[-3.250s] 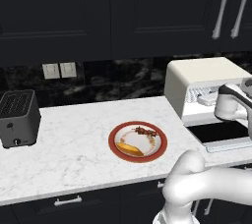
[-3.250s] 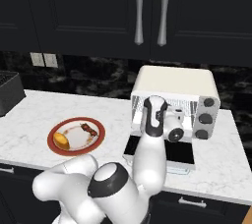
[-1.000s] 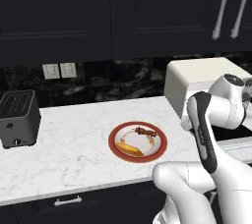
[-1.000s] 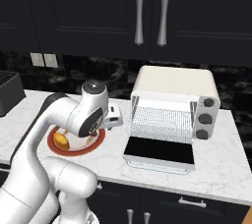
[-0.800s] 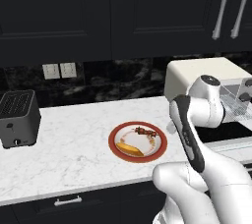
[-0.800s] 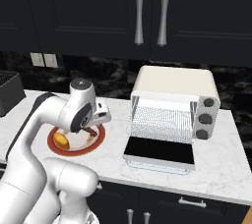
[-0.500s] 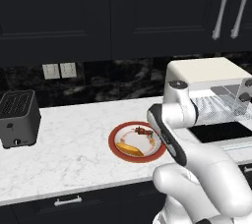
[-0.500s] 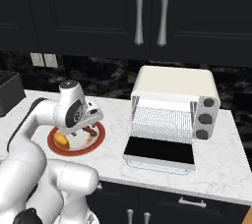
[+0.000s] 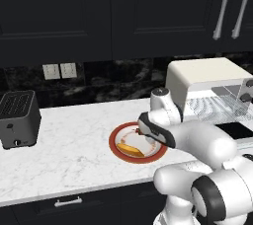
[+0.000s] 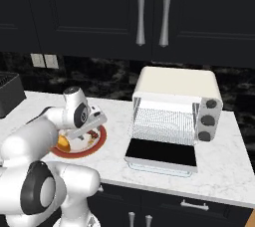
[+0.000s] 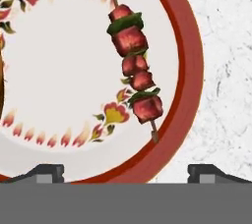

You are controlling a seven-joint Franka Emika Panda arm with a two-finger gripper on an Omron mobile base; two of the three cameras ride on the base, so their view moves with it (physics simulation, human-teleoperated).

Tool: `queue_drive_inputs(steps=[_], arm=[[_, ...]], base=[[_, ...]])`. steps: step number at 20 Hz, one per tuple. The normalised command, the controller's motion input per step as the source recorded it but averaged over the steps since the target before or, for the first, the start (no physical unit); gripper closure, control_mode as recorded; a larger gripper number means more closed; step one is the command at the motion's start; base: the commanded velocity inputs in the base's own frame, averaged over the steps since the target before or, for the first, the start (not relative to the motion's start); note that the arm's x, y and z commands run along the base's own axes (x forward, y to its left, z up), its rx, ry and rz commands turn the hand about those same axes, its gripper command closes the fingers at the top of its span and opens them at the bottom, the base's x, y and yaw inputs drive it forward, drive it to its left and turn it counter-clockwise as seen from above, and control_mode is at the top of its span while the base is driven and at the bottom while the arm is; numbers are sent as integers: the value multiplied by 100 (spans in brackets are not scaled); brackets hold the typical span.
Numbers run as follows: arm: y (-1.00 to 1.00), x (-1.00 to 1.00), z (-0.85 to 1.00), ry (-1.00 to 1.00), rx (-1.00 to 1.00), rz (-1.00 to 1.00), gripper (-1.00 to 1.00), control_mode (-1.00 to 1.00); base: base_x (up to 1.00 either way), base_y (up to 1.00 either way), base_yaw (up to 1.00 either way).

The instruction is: Pick up the kebab skewer and baguette bread, and place them inside the toaster oven. Close the toaster oven door and start by setting the timer.

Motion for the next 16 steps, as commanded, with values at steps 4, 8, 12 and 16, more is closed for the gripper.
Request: queue_drive_inputs(steps=[4,8,12,16], arm=[[0,36,-35,8,0,0,-100,-100],[3,39,-26,7,0,0,-100,-100],[0,36,-20,1,0,0,-100,-100],[0,17,-19,0,0,0,-100,-100]], base=[[0,0,0],[0,0,0],[0,0,0],[0,0,0]])
